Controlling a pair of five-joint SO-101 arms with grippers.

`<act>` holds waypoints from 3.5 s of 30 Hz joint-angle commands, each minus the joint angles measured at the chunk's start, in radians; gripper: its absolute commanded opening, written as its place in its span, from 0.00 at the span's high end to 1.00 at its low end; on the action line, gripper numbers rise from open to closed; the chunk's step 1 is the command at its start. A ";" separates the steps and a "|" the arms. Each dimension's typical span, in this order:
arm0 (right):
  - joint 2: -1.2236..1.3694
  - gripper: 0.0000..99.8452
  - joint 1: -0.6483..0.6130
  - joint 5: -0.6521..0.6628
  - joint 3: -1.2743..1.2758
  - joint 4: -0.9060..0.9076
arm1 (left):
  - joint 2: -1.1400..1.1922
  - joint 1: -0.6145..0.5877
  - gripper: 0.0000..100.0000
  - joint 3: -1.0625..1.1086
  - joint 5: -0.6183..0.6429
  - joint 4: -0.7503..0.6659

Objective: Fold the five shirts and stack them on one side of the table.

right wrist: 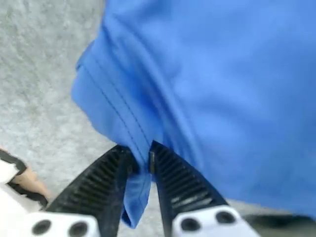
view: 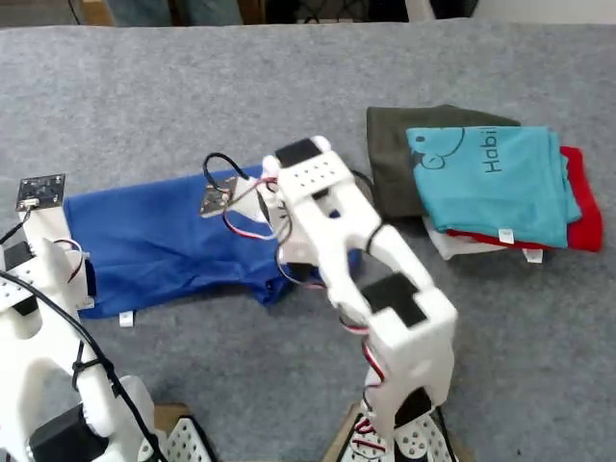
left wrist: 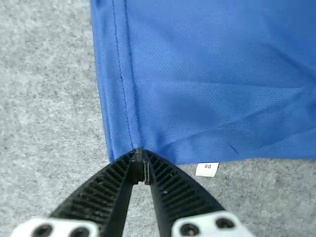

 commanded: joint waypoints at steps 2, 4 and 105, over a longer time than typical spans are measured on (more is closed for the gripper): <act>0.090 0.99 0.005 0.018 -0.236 0.025 | -0.002 -0.001 0.97 -0.019 0.008 -0.009; 0.140 0.99 0.005 0.018 -0.309 0.025 | -0.003 0.001 0.97 -0.019 0.008 -0.009; 0.081 0.98 0.180 -0.635 -0.381 -0.032 | 0.002 -0.090 0.82 -0.283 0.064 0.144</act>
